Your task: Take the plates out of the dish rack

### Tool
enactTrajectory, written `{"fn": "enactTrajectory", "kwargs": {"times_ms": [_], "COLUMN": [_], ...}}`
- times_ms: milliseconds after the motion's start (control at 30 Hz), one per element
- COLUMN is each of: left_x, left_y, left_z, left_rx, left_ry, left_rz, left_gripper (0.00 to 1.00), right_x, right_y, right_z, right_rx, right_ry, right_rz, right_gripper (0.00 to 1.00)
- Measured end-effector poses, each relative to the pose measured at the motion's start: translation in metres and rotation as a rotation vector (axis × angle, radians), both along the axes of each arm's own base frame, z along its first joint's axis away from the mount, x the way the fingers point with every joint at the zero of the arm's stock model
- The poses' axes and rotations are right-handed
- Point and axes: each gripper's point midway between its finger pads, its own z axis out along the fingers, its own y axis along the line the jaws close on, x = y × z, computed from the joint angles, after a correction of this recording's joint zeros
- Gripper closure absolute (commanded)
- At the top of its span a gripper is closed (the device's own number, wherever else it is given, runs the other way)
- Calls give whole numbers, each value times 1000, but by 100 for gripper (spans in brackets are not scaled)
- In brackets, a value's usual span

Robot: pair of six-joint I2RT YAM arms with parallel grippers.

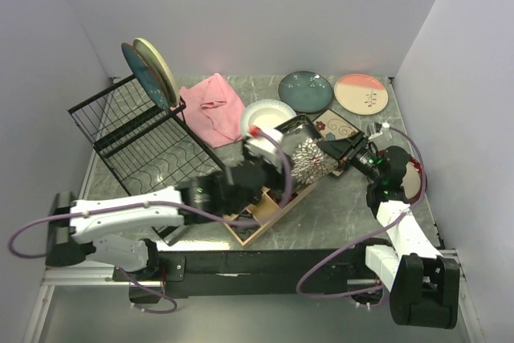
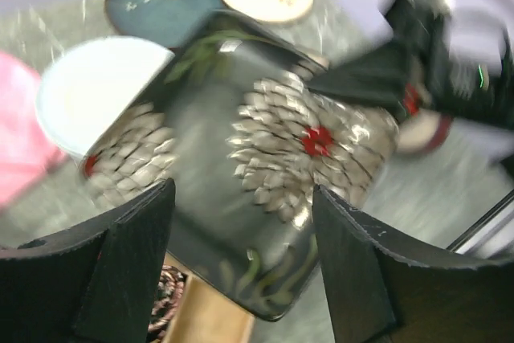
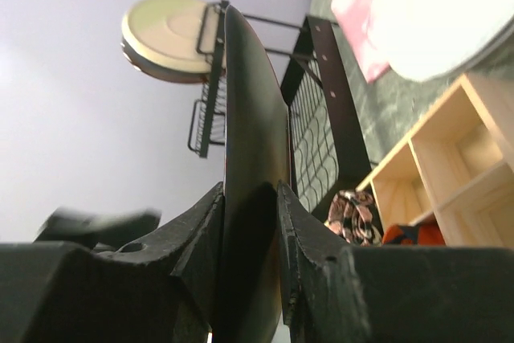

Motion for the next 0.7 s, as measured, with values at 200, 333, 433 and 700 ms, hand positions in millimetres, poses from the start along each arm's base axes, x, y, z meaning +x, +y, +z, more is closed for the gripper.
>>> {"fn": "enactTrajectory", "kwargs": {"times_ms": [200,333,433,700], "left_x": [31,31,34,33], "left_y": [72,77,69,64], "left_z": [17,22,11,-29], "left_rx": [-343,-458,-481,-484], "left_ry": [151,203,251,345], "left_rz": [159,185,200,244], "left_gripper": [23,24,26,23], "right_x": [0,-4,-5,-6], "right_y": [-2,0,1,1], "right_z": [17,21,25,32], "right_rx": [24,30,38,53], "right_ry": [-54,-67,-80,-93], "right_rz": [8,31,37,38], "right_gripper": [100,100,100,100]}}
